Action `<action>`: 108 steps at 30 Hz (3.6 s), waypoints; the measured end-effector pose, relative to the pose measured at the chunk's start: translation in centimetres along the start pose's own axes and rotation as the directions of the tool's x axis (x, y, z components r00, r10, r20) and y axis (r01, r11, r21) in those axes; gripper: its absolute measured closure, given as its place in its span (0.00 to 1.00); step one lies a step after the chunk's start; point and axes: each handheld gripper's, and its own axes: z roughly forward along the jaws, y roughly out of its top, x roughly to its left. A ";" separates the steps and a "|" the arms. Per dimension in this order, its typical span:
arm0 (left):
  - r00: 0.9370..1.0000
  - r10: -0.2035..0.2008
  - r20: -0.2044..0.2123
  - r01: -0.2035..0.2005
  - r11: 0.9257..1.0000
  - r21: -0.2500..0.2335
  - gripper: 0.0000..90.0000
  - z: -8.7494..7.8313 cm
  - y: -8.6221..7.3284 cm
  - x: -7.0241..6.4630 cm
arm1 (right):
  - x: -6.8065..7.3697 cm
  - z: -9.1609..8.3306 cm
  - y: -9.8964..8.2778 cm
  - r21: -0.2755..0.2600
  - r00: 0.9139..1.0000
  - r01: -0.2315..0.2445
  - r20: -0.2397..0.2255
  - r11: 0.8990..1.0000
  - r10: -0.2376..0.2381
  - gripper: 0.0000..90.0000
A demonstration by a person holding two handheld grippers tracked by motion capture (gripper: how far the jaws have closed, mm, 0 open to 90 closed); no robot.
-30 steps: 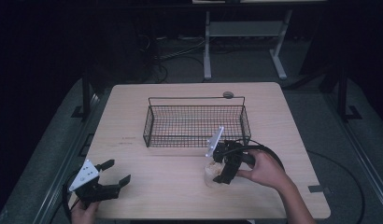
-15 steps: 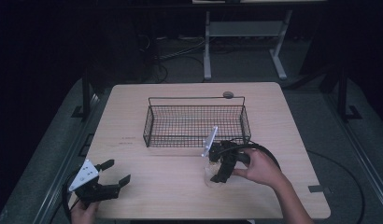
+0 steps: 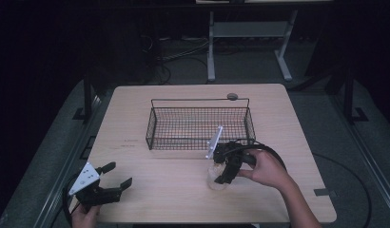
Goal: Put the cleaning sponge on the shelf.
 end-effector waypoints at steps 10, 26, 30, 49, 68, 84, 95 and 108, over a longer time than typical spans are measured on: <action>1.000 -0.006 -0.007 0.006 1.000 -0.004 0.16 -0.1 0.0 0.1 | -0.4 -1.9 0.9 -0.018 1.000 0.022 -0.013 1.000 -0.022 0.31; 1.000 0.000 -0.005 -0.001 1.000 -0.005 0.16 -0.1 0.0 0.0 | -1.7 -5.4 1.8 -0.057 1.000 0.018 0.009 0.998 -0.017 0.31; 1.000 -0.001 -0.006 0.001 1.000 -0.005 0.16 -0.2 0.0 0.0 | -2.2 -5.8 2.1 -0.052 1.000 0.012 0.011 0.999 -0.012 0.31; 1.000 0.000 -0.002 0.000 1.000 -0.003 0.16 -0.1 0.1 -0.1 | -3.7 -7.1 3.1 -0.019 1.000 0.014 0.028 1.000 -0.013 0.31; 1.000 0.007 0.001 -0.007 1.000 0.000 0.16 0.0 0.1 -0.1 | -6.0 -7.9 4.0 0.003 1.000 -0.007 0.031 1.000 0.006 0.31; 1.000 0.015 0.010 -0.016 1.000 0.003 0.16 0.2 0.2 -0.3 | -8.5 -8.1 4.0 0.001 0.999 -0.049 0.022 0.999 0.049 0.31; 1.000 0.012 0.009 -0.012 1.000 0.004 0.16 0.2 0.1 -0.2 | -10.0 -8.6 5.0 0.020 0.998 -0.053 0.045 0.998 0.052 0.31; 1.000 0.016 0.007 -0.016 1.000 0.004 0.16 0.1 0.2 -0.2 | -11.6 -8.7 5.5 0.023 0.996 -0.077 0.047 0.997 0.076 0.31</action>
